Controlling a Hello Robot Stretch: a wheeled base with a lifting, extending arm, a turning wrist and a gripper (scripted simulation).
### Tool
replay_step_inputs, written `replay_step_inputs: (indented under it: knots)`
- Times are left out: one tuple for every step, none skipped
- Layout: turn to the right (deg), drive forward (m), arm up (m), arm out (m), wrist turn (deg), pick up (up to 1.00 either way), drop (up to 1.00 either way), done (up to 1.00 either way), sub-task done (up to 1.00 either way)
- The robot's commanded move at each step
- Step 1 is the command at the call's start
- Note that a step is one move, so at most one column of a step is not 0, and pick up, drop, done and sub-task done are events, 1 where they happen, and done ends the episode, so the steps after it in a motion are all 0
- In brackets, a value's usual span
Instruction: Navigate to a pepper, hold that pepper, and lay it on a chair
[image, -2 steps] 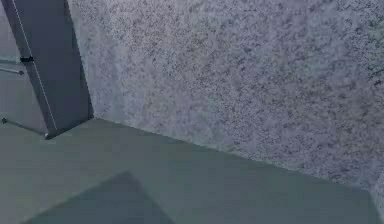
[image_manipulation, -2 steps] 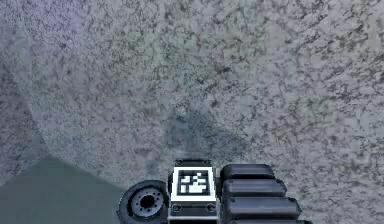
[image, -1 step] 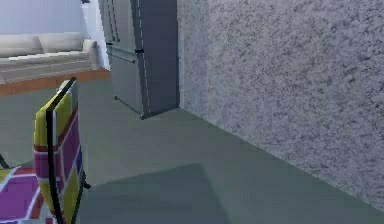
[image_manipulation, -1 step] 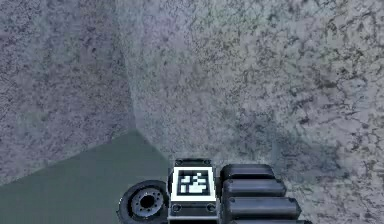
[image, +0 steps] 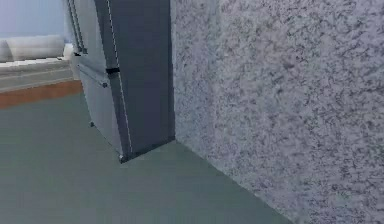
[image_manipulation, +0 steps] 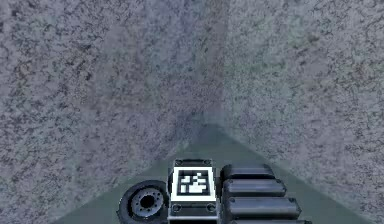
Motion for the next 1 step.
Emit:
replay_step_inputs:
  knots:
    - [0.0, 0.30, 0.00, 0.00, 0.0, 0.00, 0.00, 0.00, 0.00]
